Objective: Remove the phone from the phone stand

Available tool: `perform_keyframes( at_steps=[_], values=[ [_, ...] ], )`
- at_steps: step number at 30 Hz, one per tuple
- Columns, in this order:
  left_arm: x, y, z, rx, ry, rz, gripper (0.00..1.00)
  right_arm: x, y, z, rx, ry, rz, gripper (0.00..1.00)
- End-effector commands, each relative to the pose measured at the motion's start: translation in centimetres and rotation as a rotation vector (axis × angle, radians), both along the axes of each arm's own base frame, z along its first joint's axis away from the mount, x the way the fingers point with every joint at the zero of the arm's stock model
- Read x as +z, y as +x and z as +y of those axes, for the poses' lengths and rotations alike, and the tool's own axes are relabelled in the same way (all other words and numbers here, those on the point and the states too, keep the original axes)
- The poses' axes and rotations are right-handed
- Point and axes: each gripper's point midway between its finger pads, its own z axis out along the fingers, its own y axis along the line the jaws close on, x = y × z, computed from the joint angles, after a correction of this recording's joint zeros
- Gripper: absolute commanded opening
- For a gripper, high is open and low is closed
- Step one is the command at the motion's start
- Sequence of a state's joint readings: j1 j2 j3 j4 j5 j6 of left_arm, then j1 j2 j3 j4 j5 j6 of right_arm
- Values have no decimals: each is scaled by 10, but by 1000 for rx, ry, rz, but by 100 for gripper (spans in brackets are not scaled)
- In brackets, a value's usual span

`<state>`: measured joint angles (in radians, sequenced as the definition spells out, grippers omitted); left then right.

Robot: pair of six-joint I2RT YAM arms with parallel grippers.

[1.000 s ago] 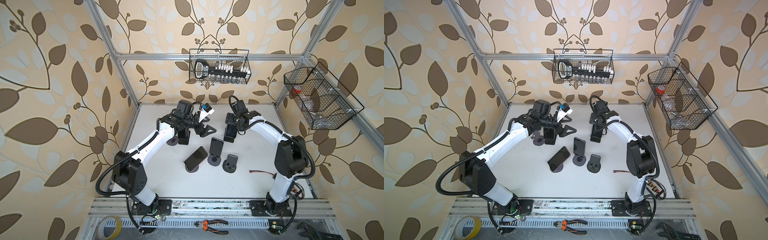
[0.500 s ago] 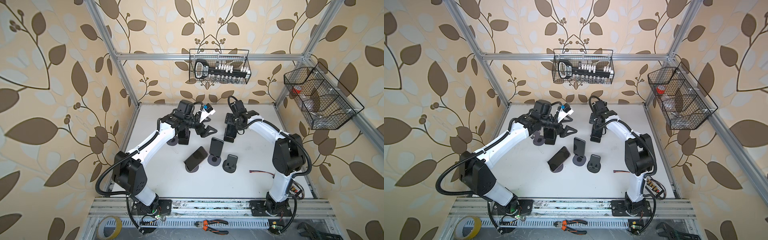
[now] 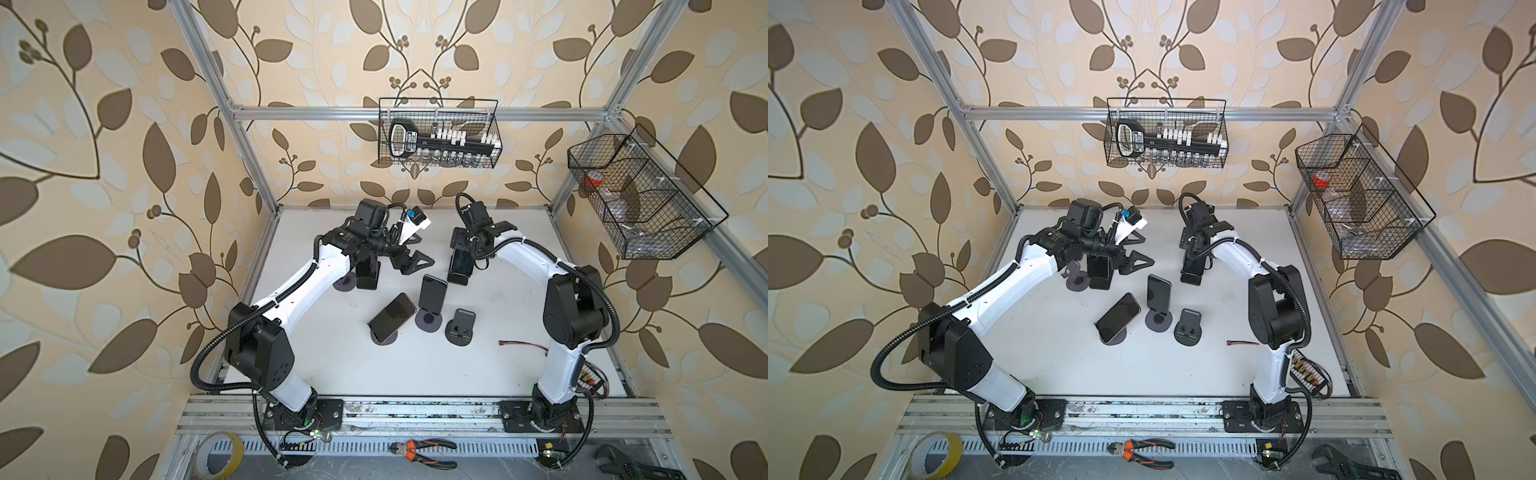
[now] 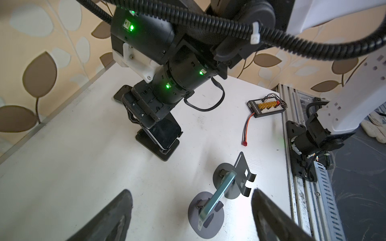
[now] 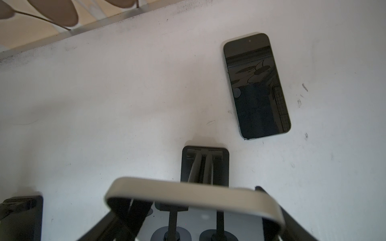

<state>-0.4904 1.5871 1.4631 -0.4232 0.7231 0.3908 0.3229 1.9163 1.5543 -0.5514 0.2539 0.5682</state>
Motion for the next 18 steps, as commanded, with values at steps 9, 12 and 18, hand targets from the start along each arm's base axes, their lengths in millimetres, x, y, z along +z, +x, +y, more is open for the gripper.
perform_keyframes(
  at_steps=[9, 12, 18],
  values=[
    [19, 2, -11, -29, -18, -53, 89, -2, 8, -2, -6, 6, -3, 81],
    [21, 4, -12, -30, -21, -58, 89, -2, 9, -2, -3, 14, -2, 80],
    [21, 3, -15, -38, -22, -56, 89, -1, 8, 1, 7, 22, 0, 78]
  ],
)
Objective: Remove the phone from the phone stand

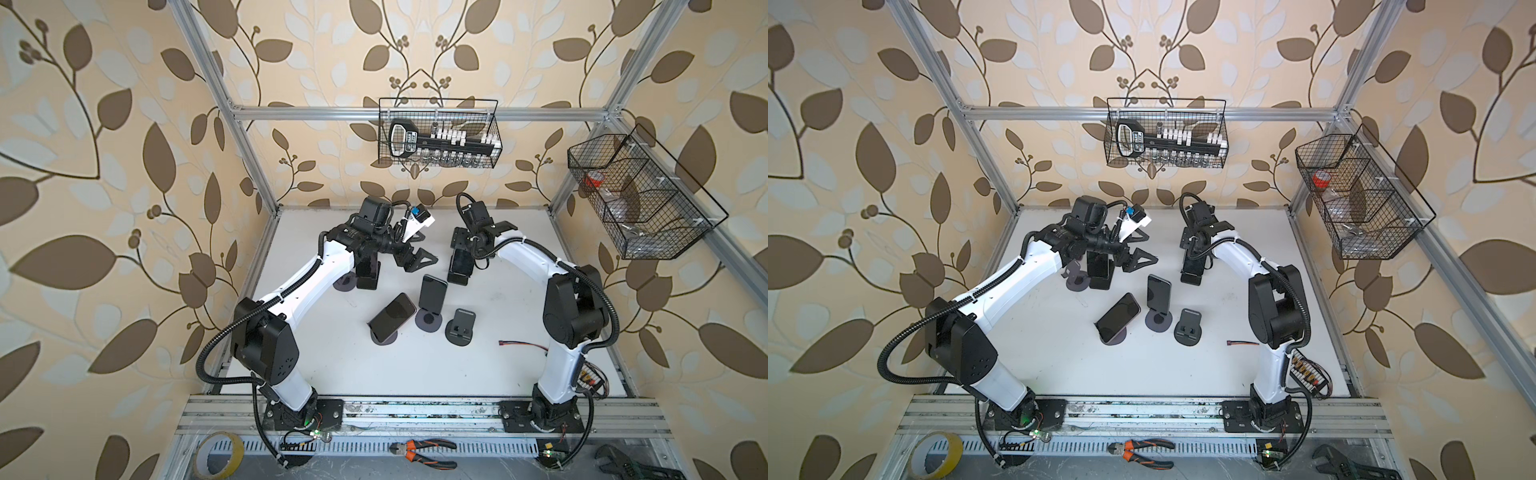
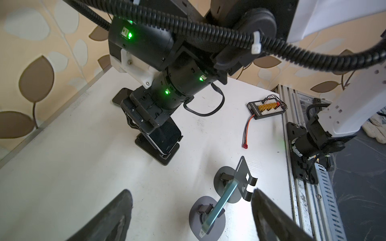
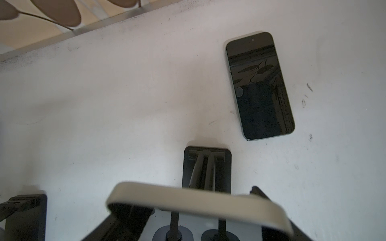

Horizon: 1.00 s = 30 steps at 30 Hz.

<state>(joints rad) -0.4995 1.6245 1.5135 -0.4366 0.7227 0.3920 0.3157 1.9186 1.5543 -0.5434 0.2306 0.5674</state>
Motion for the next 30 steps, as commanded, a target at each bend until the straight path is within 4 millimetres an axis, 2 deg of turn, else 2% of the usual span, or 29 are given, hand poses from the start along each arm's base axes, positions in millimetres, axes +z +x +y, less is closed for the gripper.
perform_keyframes(
  at_steps=[1, 14, 30],
  values=[
    [18, -2, -8, -29, -22, -54, 89, 0, 5, -1, 0, 4, -2, 78],
    [21, -6, -8, -33, -21, -61, 89, 11, 4, 0, 12, 13, -21, 73],
    [30, -9, -6, -40, -15, -80, 89, 23, 5, 2, 30, 14, -46, 72]
  ],
)
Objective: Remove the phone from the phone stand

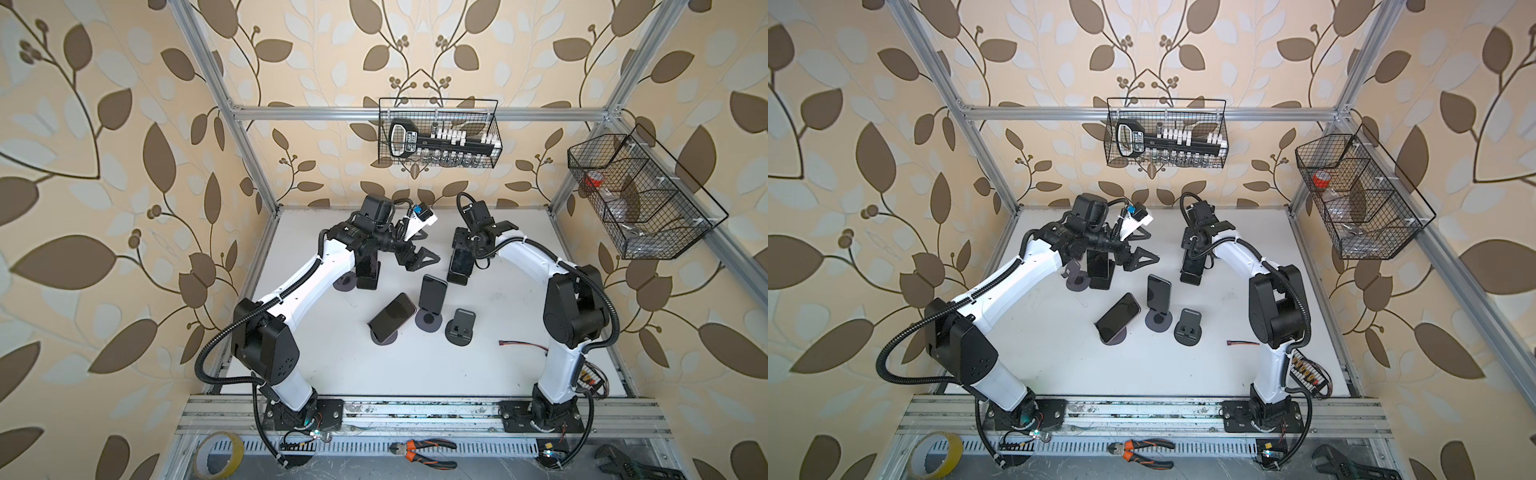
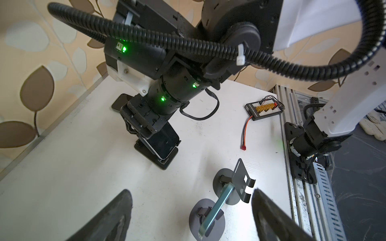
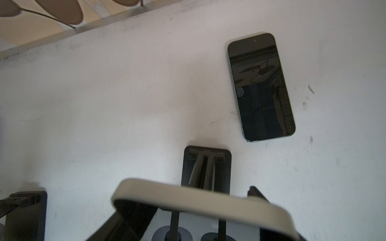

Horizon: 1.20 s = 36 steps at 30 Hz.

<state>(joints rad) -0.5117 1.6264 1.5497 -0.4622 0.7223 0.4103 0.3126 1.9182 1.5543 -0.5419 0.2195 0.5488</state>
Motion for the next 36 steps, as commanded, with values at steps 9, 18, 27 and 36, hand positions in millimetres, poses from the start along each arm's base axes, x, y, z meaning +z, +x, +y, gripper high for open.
perform_keyframes(
  at_steps=[9, 18, 27, 36],
  values=[
    [25, -6, -1, -18, -15, -65, 89, 33, 4, 4, 31, 34, -74, 72],
    [26, -9, -2, -18, -11, -68, 89, 39, 3, 4, 52, 61, -95, 70],
    [30, -11, -6, -19, -15, -76, 89, 49, 2, 3, 65, 72, -115, 69],
    [29, -16, -10, -24, -13, -71, 89, 66, -2, 1, 88, 78, -144, 68]
  ],
)
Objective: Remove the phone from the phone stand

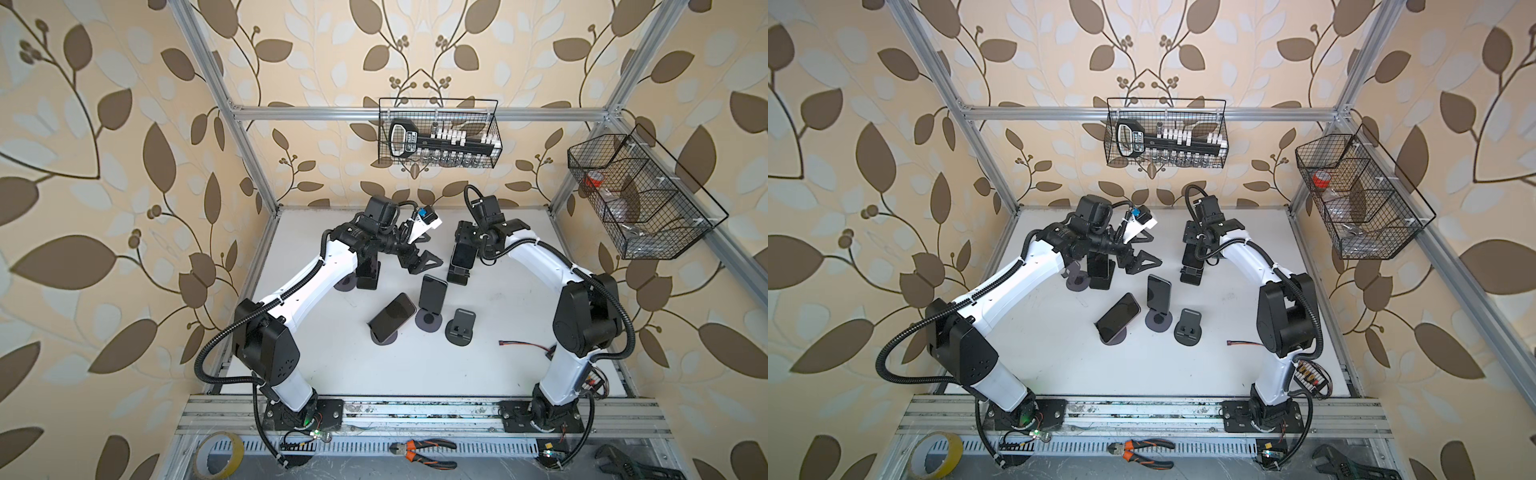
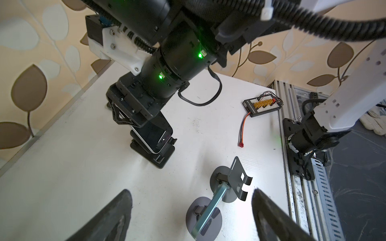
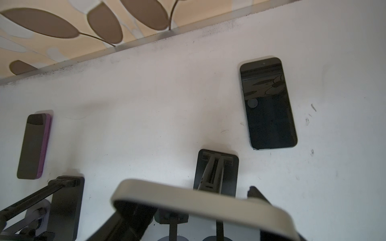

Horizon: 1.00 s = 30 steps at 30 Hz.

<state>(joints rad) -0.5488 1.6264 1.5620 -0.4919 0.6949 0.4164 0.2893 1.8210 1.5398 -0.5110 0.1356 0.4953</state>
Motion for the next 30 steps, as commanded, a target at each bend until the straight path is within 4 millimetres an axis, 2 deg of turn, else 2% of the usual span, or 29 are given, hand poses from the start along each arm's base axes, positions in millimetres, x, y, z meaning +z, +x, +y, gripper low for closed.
perform_keyframes(
  at_steps=[1, 10, 30],
  values=[
    [29, -6, -1, -7, -36, -71, 89, 24, -1, -1, 20, 15, -56, 68],
    [30, -10, 1, -6, -29, -85, 89, 22, -3, -8, 13, 12, -48, 67],
    [30, -15, 7, -2, -11, -106, 89, 21, -1, -8, 16, 14, -47, 67]
  ],
)
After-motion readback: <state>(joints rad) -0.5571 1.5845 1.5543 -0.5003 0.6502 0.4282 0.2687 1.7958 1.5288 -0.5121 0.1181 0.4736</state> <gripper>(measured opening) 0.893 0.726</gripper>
